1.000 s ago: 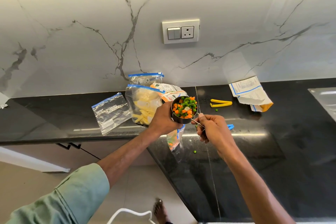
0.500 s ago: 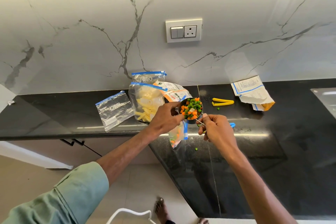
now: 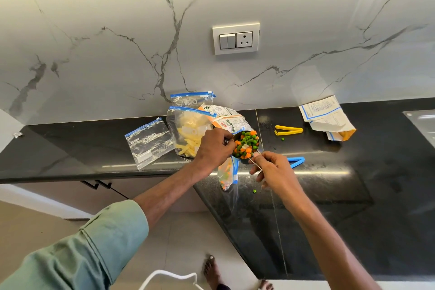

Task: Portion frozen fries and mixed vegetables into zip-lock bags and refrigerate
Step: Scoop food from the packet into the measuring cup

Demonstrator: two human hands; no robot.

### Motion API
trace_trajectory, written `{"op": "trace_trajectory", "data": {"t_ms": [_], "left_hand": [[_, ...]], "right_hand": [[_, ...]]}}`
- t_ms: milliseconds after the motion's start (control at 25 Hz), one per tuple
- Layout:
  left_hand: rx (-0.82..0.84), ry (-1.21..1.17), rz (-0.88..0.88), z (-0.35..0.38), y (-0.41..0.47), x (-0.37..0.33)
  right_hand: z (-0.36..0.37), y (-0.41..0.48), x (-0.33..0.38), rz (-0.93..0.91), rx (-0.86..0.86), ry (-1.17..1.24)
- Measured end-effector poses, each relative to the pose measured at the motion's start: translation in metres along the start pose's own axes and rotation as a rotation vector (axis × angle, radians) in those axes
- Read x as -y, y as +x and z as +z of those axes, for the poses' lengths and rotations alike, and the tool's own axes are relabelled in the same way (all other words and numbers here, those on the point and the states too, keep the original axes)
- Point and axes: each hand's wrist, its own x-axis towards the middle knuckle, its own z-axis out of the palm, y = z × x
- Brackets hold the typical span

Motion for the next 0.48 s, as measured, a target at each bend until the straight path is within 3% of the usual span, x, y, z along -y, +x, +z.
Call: {"op": "trace_trajectory", "data": {"t_ms": [120, 240, 320, 480], "left_hand": [[-0.001, -0.005, 0.001, -0.001, 0.001, -0.002], [-0.005, 0.000, 0.012, -0.001, 0.002, -0.005], [0.017, -0.011, 0.021, 0.001, 0.003, -0.006], [0.077, 0.012, 0.042, 0.003, 0.003, -0.013]], "right_hand": [[-0.006, 0.000, 0.003, 0.122, 0.046, 0.241], [-0.010, 0.015, -0.014, 0.291, 0.017, 0.634], [-0.009, 0.023, -0.024, 0.358, 0.171, 0.897], [0.000, 0.033, -0.022, 0.348, 0.282, 1.030]]}}
